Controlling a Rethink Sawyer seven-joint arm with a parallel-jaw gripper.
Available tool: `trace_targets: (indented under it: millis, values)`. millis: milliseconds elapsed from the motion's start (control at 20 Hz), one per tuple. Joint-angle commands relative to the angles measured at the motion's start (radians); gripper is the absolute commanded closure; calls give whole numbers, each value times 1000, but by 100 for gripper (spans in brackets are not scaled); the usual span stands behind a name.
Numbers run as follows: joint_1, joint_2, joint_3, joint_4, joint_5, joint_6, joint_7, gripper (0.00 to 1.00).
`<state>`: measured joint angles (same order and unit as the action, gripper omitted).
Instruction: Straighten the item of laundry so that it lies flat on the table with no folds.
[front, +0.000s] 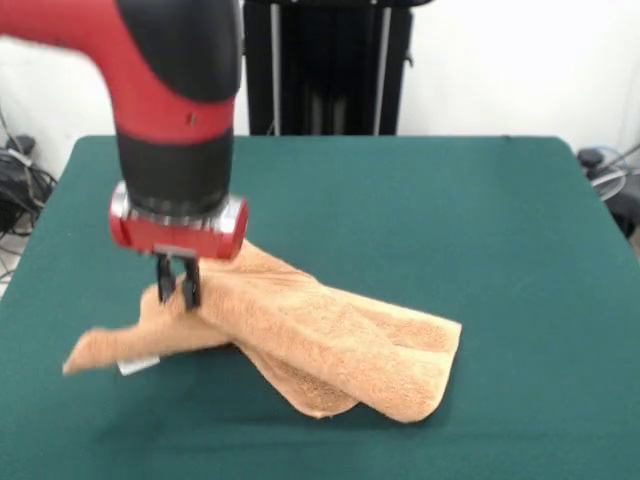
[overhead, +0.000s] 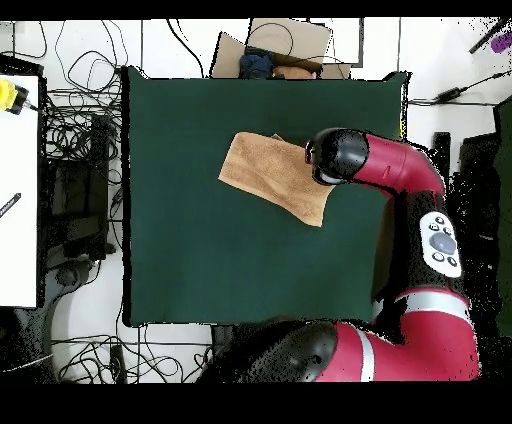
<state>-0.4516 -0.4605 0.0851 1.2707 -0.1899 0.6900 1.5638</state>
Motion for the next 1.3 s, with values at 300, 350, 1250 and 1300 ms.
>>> trace_targets:
  millis: [300, 350, 1250, 1300]
  values:
    - [12, -166, 9, 317, -73, -86, 41, 100]
    - [10, -160, 11, 316, -73, -85, 42, 100]
    - [33, -285, 82, -178, -7, 716, -81, 100]
    - [32, -276, 91, -222, -15, 762, -87, 100]
